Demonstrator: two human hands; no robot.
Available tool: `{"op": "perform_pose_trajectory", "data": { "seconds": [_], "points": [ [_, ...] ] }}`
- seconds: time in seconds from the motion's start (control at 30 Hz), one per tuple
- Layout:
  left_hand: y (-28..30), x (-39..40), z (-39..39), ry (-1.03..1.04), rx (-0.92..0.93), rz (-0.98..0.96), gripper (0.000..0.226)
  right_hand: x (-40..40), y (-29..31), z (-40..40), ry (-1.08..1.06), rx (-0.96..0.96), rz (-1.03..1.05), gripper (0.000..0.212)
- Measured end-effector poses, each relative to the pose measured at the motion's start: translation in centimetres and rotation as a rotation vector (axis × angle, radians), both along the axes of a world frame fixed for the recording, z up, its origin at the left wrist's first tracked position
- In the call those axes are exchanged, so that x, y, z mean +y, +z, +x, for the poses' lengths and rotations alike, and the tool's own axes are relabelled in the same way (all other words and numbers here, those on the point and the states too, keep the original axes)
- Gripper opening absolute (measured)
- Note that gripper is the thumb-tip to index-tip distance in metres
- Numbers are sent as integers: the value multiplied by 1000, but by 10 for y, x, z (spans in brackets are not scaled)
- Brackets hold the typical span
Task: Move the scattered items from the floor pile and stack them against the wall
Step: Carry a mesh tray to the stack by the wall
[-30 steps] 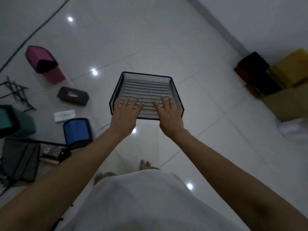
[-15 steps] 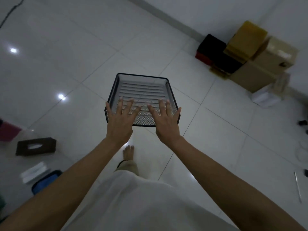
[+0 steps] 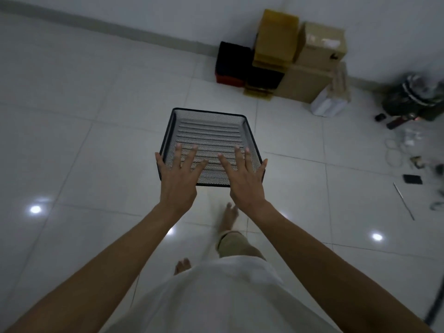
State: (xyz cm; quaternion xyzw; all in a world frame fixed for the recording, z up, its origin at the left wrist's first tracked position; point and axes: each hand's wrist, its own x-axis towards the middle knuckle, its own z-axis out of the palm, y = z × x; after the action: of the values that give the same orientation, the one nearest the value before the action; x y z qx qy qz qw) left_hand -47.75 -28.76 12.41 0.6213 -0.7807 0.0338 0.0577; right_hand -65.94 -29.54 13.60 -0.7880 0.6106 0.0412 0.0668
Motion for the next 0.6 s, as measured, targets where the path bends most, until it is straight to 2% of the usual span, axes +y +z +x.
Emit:
{"op": "perform_pose_trajectory", "data": {
  "seconds": [0.13, 0.33, 0.6],
  "points": [
    [-1, -88, -23, -46, 10, -31, 70, -76, -1, -24, -48, -2, -44, 87],
    [15, -213, -52, 9, 2, -22, 70, -212, 8, -53, 10, 12, -89, 87],
    [21, -348, -55, 50, 20, -25, 68, -357, 17, -55, 44, 26, -71, 91]
  ]
}}
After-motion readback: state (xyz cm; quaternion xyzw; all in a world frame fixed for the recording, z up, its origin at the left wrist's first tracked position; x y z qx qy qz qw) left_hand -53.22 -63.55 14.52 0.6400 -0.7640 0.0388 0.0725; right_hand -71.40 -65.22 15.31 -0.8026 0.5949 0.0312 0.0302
